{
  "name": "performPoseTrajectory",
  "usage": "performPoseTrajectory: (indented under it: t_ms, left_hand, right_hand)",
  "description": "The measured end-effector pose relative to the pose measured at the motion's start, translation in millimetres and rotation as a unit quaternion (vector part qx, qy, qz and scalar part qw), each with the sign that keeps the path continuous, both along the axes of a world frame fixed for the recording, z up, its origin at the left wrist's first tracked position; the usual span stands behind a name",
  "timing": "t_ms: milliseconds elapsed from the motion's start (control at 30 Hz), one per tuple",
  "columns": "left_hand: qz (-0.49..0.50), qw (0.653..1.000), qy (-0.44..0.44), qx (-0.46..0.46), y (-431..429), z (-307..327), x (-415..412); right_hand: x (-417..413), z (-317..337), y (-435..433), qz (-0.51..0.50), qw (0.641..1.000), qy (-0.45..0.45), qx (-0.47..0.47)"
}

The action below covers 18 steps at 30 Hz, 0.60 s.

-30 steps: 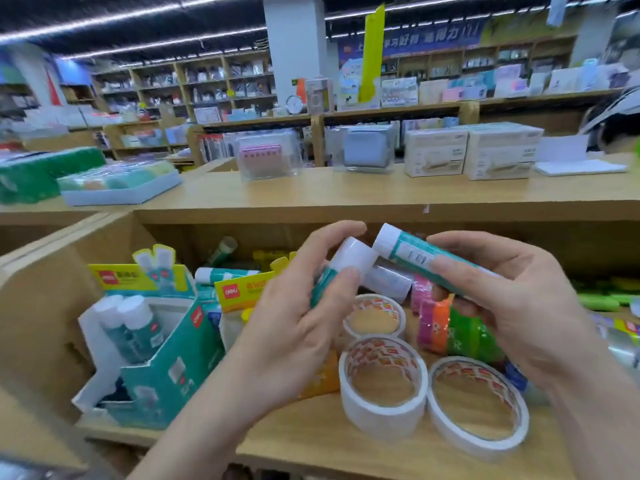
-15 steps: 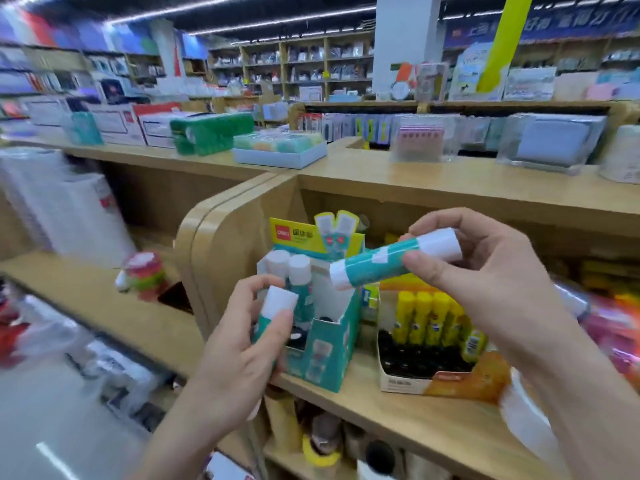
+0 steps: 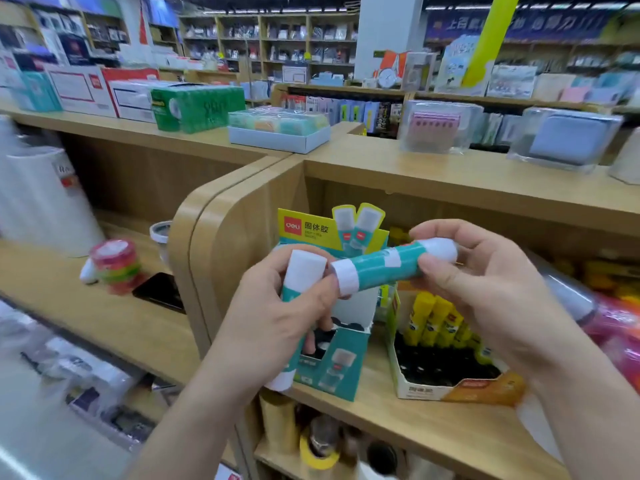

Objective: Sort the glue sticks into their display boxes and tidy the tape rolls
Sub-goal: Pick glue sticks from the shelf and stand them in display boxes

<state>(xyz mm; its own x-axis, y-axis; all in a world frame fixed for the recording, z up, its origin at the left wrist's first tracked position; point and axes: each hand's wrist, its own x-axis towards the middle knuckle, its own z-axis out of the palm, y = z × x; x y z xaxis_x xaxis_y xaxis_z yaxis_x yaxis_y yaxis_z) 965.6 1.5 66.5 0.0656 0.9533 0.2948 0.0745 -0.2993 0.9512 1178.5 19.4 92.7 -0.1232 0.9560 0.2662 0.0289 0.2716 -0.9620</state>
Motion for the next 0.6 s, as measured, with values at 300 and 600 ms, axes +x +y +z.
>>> performPoseTrajectory:
  t_ms: [300, 600]
  left_hand:
    - [0.039, 0.989, 0.144, -0.001, 8.4, -31.5, -28.8]
    - [0.092, 0.920, 0.366, 0.105, -0.3, -25.7, -41.0]
  right_hand:
    - [-31.0, 18.8, 9.3, -0.064, 0.859, -0.463, 0.210]
    - [-58.1, 9.6, 18.2, -0.067, 0.834, -0.511, 0.199]
